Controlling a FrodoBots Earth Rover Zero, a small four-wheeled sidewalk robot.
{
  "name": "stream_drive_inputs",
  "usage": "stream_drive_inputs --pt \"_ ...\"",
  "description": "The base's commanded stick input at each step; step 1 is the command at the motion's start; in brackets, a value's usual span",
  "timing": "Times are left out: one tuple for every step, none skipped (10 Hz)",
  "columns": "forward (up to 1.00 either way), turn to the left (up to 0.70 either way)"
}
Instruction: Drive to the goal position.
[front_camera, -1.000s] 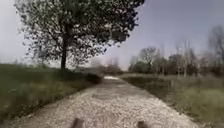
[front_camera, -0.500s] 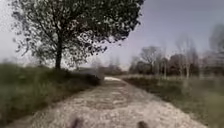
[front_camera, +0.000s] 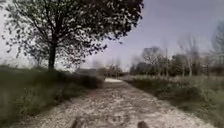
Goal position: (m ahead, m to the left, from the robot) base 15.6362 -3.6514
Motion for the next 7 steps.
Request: stream_drive_inputs --pt "1.00 0.00" --pt "1.00 0.00" --pt "1.00 0.00" --pt "1.00 0.00" --pt "1.00 0.00" --pt "1.00 0.00" --pt "1.00 0.00"
